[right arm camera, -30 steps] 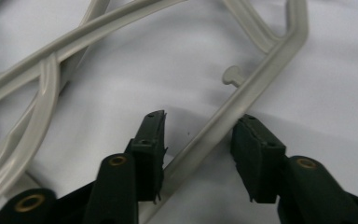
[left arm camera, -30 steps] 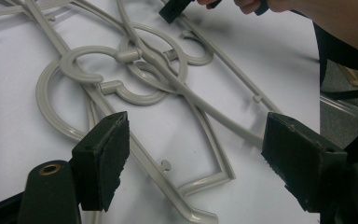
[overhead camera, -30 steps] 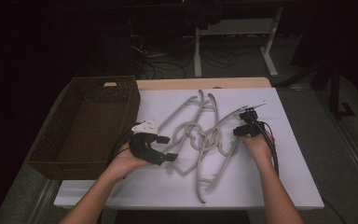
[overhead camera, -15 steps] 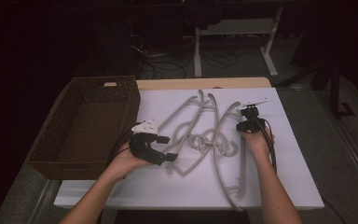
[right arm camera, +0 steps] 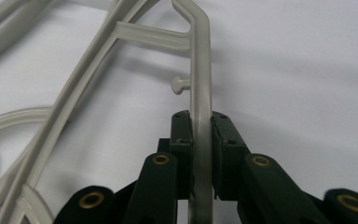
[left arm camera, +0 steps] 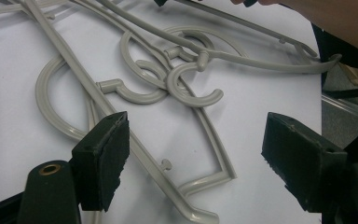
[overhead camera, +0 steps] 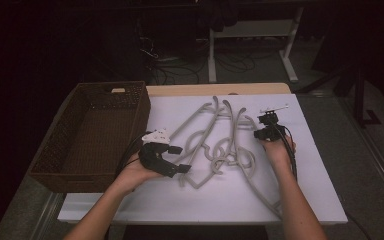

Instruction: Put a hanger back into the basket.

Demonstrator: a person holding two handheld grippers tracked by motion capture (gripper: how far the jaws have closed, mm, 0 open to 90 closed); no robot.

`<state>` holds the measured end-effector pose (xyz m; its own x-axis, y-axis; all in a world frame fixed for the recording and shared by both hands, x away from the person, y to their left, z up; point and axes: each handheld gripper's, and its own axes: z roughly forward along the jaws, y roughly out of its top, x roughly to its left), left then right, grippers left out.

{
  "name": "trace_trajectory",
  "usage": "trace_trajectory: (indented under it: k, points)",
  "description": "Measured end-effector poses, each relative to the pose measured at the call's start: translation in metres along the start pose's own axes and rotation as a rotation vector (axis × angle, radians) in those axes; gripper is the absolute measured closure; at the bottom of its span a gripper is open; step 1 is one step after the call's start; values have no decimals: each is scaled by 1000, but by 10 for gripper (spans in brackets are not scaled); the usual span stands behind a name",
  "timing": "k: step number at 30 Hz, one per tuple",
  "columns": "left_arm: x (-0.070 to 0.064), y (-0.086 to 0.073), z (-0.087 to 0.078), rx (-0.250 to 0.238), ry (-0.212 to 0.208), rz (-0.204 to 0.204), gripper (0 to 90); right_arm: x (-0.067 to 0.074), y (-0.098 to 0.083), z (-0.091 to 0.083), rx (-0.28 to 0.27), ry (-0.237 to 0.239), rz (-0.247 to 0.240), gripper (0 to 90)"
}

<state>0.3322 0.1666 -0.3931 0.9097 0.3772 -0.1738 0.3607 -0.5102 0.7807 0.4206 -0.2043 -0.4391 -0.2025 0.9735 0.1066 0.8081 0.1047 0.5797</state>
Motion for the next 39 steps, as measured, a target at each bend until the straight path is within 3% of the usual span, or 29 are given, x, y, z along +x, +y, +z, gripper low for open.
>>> trace_trajectory:
  k: [6,12,24,28,33,36,39]
  points:
    - [0,0,1,4,0,1,231,10,6,-12,-31,42,-84,801]
    - [-1,0,1,4,-1,2,231,35,18,-17,-56,127,-209,800]
    - [-1,0,1,4,-4,5,230,90,34,2,-43,306,-440,787]
    - [0,0,2,7,-4,4,230,94,36,11,-62,357,-454,784]
    - [-1,0,3,10,-7,6,230,98,34,27,-37,307,-494,761]
    - [0,-1,3,10,-7,4,230,96,35,24,-54,322,-479,654]
    - [0,-1,2,10,-6,2,230,93,34,18,-50,305,-479,593]
